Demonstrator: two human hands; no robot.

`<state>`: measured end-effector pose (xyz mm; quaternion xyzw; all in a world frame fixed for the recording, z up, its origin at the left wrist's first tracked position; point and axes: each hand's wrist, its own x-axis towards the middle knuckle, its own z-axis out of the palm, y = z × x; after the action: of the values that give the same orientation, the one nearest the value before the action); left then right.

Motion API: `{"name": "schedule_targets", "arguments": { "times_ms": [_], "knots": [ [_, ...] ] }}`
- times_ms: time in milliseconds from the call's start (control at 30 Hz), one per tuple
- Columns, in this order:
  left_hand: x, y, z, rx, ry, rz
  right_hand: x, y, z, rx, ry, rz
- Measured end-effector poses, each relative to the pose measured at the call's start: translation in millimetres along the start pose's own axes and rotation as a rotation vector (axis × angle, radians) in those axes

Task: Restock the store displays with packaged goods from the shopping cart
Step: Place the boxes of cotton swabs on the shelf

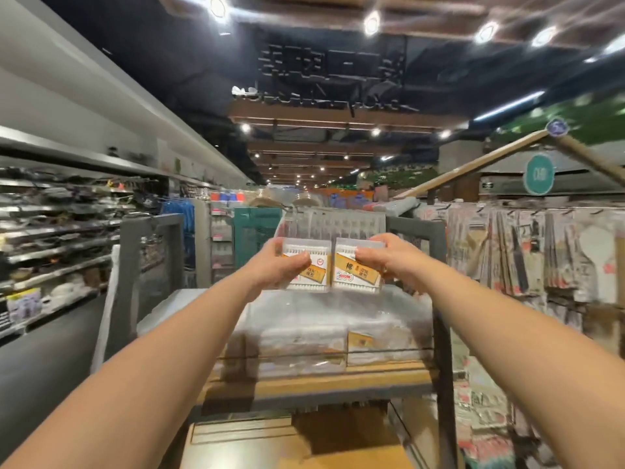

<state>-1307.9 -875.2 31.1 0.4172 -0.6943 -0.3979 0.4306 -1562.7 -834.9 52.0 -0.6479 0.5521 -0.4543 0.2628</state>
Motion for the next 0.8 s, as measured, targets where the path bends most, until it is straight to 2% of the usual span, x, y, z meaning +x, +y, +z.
{"name": "schedule_targets", "arguments": {
  "times_ms": [100,267,400,467,567,800],
  "knots": [
    [39,-12,6,-0.016,-0.079,-0.036,32,19,-8,-0.057,0.068,0.049],
    [82,-27,18,0.134,-0.141,-0.061,63,43,-6,-0.136,0.086,0.086],
    [100,-30,32,0.212,-0.133,-0.049,73,68,3,0.111,0.115,0.205],
    [105,-29,40,0.238,-0.137,-0.042,81,77,10,0.245,0.213,0.3],
    [107,-24,53,0.29,-0.093,-0.022,88,84,12,0.249,0.328,0.37],
    [107,-23,68,0.345,0.005,-0.014,80,80,11,0.259,0.395,0.374]
  ]
}}
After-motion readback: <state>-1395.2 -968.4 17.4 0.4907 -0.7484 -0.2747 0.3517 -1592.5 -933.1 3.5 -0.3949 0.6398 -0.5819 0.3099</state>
